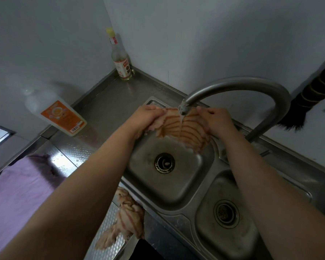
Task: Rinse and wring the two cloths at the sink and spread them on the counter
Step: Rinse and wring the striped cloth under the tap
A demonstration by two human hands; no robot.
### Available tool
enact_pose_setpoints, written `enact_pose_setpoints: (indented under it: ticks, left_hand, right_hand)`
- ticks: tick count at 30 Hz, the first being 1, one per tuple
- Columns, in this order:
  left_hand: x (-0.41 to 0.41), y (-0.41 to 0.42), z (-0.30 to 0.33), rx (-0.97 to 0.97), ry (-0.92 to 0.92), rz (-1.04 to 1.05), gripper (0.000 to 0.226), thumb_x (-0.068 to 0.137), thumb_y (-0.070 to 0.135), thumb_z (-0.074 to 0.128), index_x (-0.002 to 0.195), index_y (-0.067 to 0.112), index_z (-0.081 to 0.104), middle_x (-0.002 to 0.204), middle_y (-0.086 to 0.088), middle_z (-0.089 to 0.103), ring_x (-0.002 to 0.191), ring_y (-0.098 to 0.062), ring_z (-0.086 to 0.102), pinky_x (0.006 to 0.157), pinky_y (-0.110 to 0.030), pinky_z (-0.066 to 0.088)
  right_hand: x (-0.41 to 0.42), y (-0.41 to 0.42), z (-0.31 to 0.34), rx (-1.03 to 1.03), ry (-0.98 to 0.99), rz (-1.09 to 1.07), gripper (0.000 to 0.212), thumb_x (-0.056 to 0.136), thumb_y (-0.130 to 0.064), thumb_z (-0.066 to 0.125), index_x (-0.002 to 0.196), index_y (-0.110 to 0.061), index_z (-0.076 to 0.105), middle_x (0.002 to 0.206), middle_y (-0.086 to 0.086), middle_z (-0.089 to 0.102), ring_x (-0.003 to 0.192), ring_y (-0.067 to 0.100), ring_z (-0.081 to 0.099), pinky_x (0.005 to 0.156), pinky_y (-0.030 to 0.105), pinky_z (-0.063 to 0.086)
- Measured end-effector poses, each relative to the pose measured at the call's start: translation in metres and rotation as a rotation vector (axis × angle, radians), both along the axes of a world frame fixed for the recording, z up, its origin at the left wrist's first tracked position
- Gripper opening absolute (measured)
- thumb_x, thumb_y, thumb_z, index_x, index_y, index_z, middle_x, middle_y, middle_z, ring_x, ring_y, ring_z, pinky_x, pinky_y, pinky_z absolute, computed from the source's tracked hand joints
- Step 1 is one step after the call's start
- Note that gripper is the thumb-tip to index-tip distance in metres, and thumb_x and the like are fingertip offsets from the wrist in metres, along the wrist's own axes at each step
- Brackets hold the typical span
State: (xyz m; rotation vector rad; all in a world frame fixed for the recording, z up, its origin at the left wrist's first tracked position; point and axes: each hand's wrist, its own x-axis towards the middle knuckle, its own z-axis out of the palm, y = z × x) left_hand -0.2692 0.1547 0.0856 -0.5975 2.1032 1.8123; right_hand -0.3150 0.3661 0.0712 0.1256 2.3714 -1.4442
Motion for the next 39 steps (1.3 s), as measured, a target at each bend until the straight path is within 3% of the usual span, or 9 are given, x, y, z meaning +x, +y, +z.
enact_pose_setpoints:
  ticks: [5,8,15,18,23,28,30,34,39]
  left_hand:
    - [-0.002,0.030,-0.012,0.137,-0.004,0.020,0.034,0.097,0.042,0.050,0.081,0.014,0.060,0.063,0.000,0.064,0.053,-0.013,0.061,0.048,-0.021,0.048]
    - [0.000,0.035,-0.018,0.039,-0.005,-0.114,0.053,0.086,0.065,0.049,0.096,0.017,0.068,0.088,-0.004,0.073,0.083,-0.020,0.071,0.072,-0.034,0.056]
    - [0.002,0.037,-0.025,-0.094,0.090,-0.152,0.024,0.095,0.016,0.056,0.072,0.017,0.060,0.058,0.004,0.061,0.052,-0.009,0.053,0.055,-0.025,0.041]
    - [0.001,0.039,-0.018,0.082,0.088,-0.119,0.026,0.100,0.011,0.043,0.081,0.016,0.060,0.064,0.003,0.065,0.057,-0.011,0.059,0.057,-0.023,0.046]
    - [-0.009,0.042,0.003,0.408,0.056,0.059,0.029,0.103,0.021,0.039,0.084,0.011,0.058,0.059,0.002,0.063,0.055,-0.009,0.061,0.062,-0.024,0.050]
    - [-0.018,0.038,-0.011,-0.025,0.118,0.176,0.027,0.103,0.028,0.039,0.094,0.013,0.060,0.075,-0.002,0.060,0.067,-0.014,0.057,0.067,-0.032,0.051]
    - [-0.016,0.038,-0.022,-0.115,0.054,0.254,0.031,0.102,0.035,0.041,0.092,0.013,0.060,0.071,-0.001,0.056,0.061,-0.012,0.053,0.059,-0.028,0.048]
    - [-0.011,0.063,-0.023,0.181,-0.165,0.441,0.038,0.096,0.043,0.050,0.081,0.012,0.063,0.069,-0.003,0.062,0.064,-0.017,0.060,0.071,-0.033,0.052]
    - [-0.004,0.096,-0.020,0.360,-0.219,0.439,0.024,0.087,0.033,0.062,0.078,0.012,0.062,0.070,-0.006,0.059,0.065,-0.019,0.059,0.065,-0.033,0.048]
  right_hand:
    - [0.025,-0.032,0.007,-0.498,-0.253,0.061,0.026,0.094,-0.034,0.054,0.099,-0.014,0.070,0.089,0.006,0.071,0.086,0.024,0.068,0.072,0.035,0.055]
    - [0.033,-0.040,0.011,-0.412,-0.188,0.262,0.024,0.100,-0.027,0.045,0.118,-0.019,0.059,0.104,0.003,0.068,0.096,0.019,0.068,0.078,0.035,0.059]
    - [0.041,-0.026,0.002,-0.280,-0.050,0.306,0.027,0.096,-0.008,0.054,0.109,-0.030,0.049,0.103,0.009,0.066,0.069,0.020,0.072,0.063,0.033,0.061]
    - [0.039,-0.020,-0.005,-0.188,0.197,0.120,0.027,0.093,-0.027,0.061,0.114,-0.031,0.044,0.099,-0.001,0.057,0.079,0.004,0.062,0.059,0.013,0.049]
    - [0.042,-0.021,-0.019,-0.439,-0.112,0.293,0.025,0.102,-0.035,0.036,0.110,-0.028,0.058,0.105,-0.007,0.064,0.103,0.006,0.063,0.081,0.020,0.051]
    - [0.047,-0.019,-0.039,-0.448,-0.177,0.001,0.029,0.098,-0.033,0.050,0.109,-0.009,0.061,0.104,0.012,0.069,0.098,0.028,0.066,0.084,0.044,0.054]
    - [0.048,-0.022,-0.034,-0.429,-0.136,-0.027,0.034,0.099,-0.037,0.045,0.107,-0.009,0.062,0.102,0.011,0.068,0.096,0.024,0.065,0.083,0.038,0.054]
    - [0.057,-0.050,-0.021,-0.333,0.050,-0.007,0.040,0.100,-0.038,0.042,0.079,-0.009,0.060,0.071,0.009,0.061,0.069,0.017,0.061,0.062,0.028,0.049]
    - [0.028,-0.050,-0.029,-0.192,0.086,-0.252,0.038,0.101,-0.036,0.036,0.083,-0.010,0.057,0.080,0.014,0.062,0.069,0.020,0.060,0.062,0.027,0.048]
